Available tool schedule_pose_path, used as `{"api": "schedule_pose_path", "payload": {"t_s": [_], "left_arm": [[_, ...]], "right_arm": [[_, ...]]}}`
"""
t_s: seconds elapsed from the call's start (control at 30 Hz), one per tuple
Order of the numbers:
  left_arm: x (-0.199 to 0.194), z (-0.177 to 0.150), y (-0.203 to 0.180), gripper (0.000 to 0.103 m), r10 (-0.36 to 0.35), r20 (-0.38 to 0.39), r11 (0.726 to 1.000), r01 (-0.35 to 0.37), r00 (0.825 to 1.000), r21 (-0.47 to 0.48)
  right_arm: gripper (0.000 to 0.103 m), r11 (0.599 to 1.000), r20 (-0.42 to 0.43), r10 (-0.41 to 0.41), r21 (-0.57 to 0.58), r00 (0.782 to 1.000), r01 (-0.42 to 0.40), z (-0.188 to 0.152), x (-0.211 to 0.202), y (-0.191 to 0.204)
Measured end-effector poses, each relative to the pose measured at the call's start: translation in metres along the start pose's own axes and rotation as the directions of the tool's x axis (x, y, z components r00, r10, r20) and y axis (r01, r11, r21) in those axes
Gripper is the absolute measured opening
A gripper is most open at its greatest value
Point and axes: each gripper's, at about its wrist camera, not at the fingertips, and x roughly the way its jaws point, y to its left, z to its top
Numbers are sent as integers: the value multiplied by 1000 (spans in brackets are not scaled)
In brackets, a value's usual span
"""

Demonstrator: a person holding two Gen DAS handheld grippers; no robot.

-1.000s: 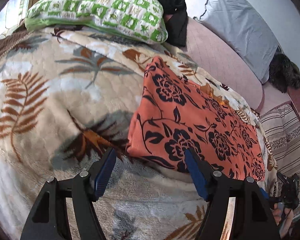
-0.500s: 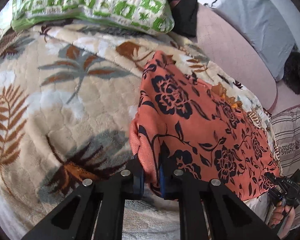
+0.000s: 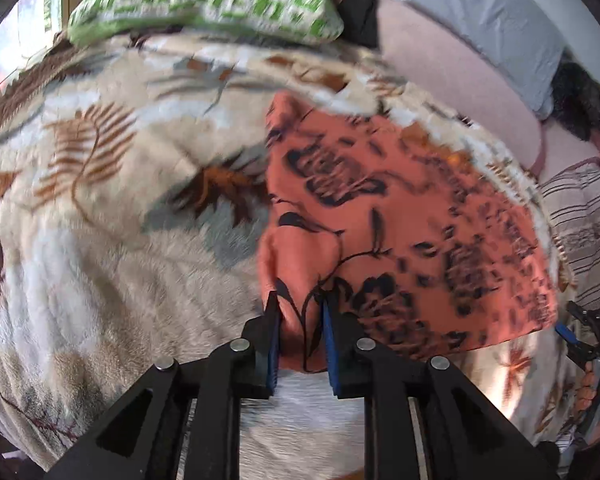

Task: Fold small clothes

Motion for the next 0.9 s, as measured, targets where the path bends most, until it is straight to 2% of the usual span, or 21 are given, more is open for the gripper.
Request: {"api": "schedule_pose_path", "payload": {"t_s": [0.03, 0.07, 0.1, 0.13, 0.17, 0.23, 0.27, 0.33, 0.43, 0.5, 0.53, 0.57, 0.6, 0.63, 0.67, 0.7, 0.73, 0.77, 0.83, 0.9], "left_arm": [[3, 1, 11, 30, -45, -11, 998, 44, 999, -38], [-5, 5, 18, 36, -90, 14, 993, 91, 996, -73], [-14, 12, 19, 44, -90, 44, 993, 93, 995, -70], [-23, 20, 17, 56, -77, 89, 996, 80, 993, -36], [-31, 29, 15, 62, -68, 136, 998, 69, 988, 2], [-33, 51, 10, 68, -78, 167, 996, 71, 983, 48], [-28, 64, 9, 68, -103, 153, 994, 95, 983, 59], [-13, 84, 8, 68, -129, 120, 991, 123, 984, 55], [15, 101, 4, 68, -162, 63, 987, 160, 985, 30], [39, 101, -1, 68, -155, -19, 988, 155, 988, 8], [49, 100, -2, 67, -143, -51, 990, 143, 988, 3], [50, 98, -6, 63, -126, -37, 991, 127, 991, 28], [51, 99, -10, 56, -101, -31, 993, 103, 994, 61], [53, 102, -13, 33, -91, -45, 992, 94, 995, 82], [56, 105, -16, 20, -100, -63, 991, 105, 993, 85], [59, 110, -18, 18, -99, -74, 991, 105, 992, 84], [61, 114, -21, 16, -88, -81, 991, 95, 993, 97], [60, 118, -24, 15, -76, -84, 991, 85, 994, 106], [53, 122, -27, 13, -61, -78, 991, 70, 995, 114], [29, 123, -34, 12, -53, -15, 986, 55, 998, 155]], "right_arm": [[64, 997, -57, -62, 51, 996, 65, -1, 13, -19], [64, 995, -56, -59, 81, 997, 63, -1, 15, -31], [64, 996, -25, -50, 69, 998, 51, 1, 11, -34], [64, 998, 12, -48, 27, 999, 48, 7, 4, -29], [64, 999, 43, -31, -23, 999, 32, 16, -2, -21], [78, 992, 50, 28, -123, 998, -22, 37, 1, -3], [82, 984, 35, 36, -175, 999, -30, 49, 9, 5], [82, 968, 11, -9, -252, 1000, 11, 75, 34, 19], [82, 950, -134, 11, -308, 991, -52, 105, 84, 30], [82, 944, -239, -74, -330, 968, -9, 113, 124, 25], [82, 955, -312, -86, -298, 946, -12, 111, 142, 17], [83, 956, -336, -75, -292, 939, -28, 109, 149, 15], [80, 947, -329, -60, -317, 942, -50, 108, 148, 21], [70, 945, -357, 5, -304, 934, -121, 105, 145, 27], [45, 938, -388, 17, -312, 921, -149, 100, 146, 33], [31, 923, -393, -50, -368, 918, -107, 95, 150, 38], [31, 922, -410, -95, -381, 907, -76, 93, 158, 37], [29, 933, -424, -92, -353, 901, -71, 95, 164, 33], [25, 947, -415, -74, -314, 907, -67, 99, 161, 34], [20, 947, -397, -35, -305, 917, -96, 97, 146, 44]]}}
